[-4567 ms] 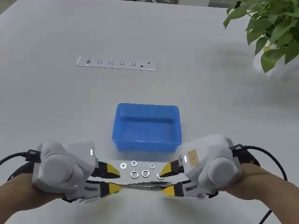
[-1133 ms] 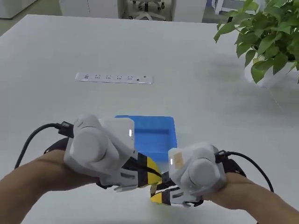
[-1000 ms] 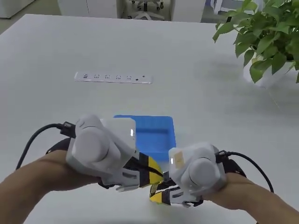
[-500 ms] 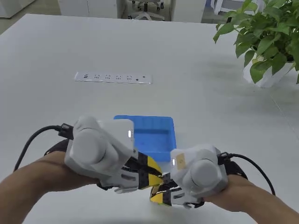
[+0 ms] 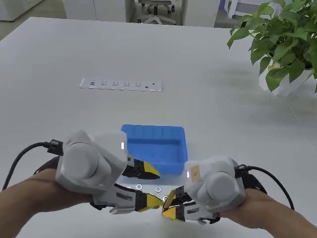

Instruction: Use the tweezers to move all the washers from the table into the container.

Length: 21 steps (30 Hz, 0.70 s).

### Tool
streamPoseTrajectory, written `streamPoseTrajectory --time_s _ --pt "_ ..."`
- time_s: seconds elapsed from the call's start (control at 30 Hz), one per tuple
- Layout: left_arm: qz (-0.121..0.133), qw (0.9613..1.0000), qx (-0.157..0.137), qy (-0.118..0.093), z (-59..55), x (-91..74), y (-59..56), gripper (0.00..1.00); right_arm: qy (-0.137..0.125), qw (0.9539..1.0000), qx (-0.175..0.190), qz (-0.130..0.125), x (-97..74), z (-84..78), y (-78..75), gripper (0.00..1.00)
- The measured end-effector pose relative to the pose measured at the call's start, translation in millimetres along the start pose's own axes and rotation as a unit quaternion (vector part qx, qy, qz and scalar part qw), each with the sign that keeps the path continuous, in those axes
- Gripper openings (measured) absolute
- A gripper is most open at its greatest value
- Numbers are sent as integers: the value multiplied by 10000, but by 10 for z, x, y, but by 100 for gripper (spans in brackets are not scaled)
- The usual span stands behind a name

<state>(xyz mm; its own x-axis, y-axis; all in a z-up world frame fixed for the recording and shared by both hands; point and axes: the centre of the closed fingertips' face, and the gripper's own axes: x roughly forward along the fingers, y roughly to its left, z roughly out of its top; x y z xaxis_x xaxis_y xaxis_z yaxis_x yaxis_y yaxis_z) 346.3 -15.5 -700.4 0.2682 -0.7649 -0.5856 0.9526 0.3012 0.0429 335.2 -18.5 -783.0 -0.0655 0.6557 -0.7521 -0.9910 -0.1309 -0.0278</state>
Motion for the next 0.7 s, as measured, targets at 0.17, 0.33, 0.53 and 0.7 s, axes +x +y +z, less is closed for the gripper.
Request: streamPoseTrajectory --time_s 0.17,0.33,0.53,0.7 --pt "118 9997 -199 -64 -64 -55 20 42 20 10000 -11 -14 -20 -10 -1 10" --pt "208 9991 -332 -136 -89 -97 21 45 16 10000 -12 -23 -40 -6 -5 10" --pt "255 9988 -328 -273 -25 -102 34 38 15 10000 -33 -30 -44 6 -12 10" --pt "199 9987 -258 -393 65 -48 12 33 33 10000 -50 -11 -37 12 -4 10"
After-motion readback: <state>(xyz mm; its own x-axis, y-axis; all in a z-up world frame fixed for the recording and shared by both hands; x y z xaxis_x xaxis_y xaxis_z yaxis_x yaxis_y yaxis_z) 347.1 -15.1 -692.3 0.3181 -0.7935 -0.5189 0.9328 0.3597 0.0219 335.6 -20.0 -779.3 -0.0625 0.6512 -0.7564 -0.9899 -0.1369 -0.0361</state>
